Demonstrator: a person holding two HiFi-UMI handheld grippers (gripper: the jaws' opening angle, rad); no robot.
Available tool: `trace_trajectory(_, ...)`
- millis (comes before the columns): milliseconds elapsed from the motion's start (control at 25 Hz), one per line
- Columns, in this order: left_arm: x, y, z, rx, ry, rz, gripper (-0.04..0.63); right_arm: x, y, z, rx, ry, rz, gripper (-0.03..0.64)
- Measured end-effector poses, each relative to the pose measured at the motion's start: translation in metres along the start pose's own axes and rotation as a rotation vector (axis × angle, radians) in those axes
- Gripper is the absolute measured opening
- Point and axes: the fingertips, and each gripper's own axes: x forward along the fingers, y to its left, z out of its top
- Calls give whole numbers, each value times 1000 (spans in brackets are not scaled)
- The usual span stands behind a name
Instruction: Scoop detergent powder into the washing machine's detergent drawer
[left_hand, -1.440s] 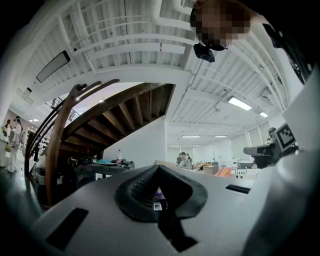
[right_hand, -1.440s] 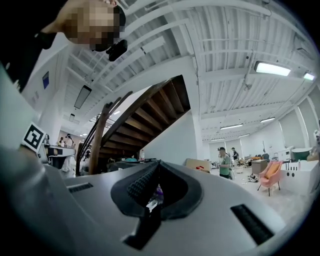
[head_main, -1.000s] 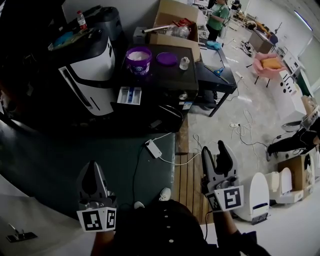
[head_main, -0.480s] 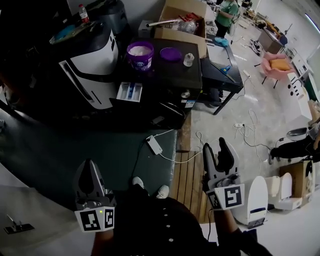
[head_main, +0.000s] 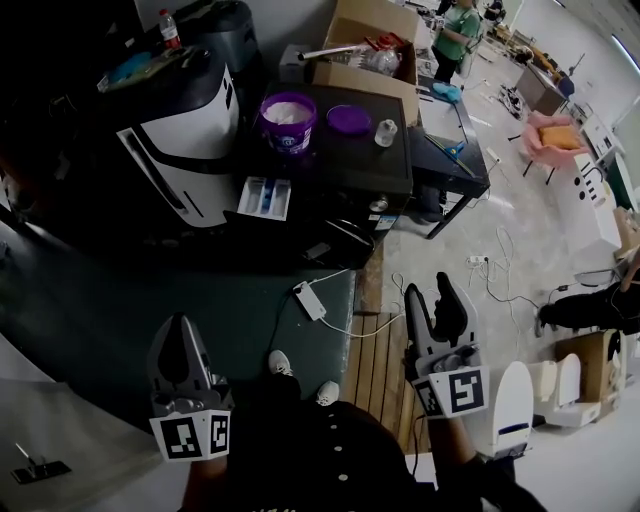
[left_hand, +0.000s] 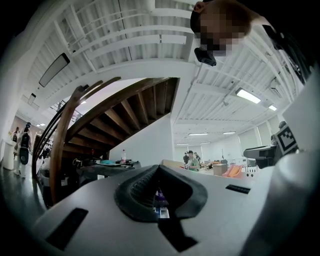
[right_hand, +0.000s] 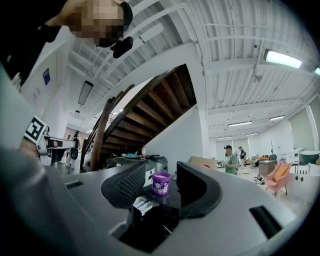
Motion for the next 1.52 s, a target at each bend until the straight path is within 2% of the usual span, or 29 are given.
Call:
trace_trajectory(360, 42, 33, -4, -29, -8, -6, 14, 49, 8, 0, -13, 16, -17, 181)
trace_trajectory(760, 90, 66, -2, -53, -21, -46, 14, 99, 23, 14, -43, 13, -47, 183)
trace_trajectory(920, 105, 81, -6, -58, -23, -68, 14, 114, 29, 14, -39, 1, -87, 184)
trace_trajectory(1160, 119, 89, -13, -55, -14, -122, 14, 126, 44, 5, -56, 29, -87, 192)
trace_trajectory(1520, 151, 94, -25, -56, 3, -114, 14, 158, 32, -4, -19, 19, -87, 192)
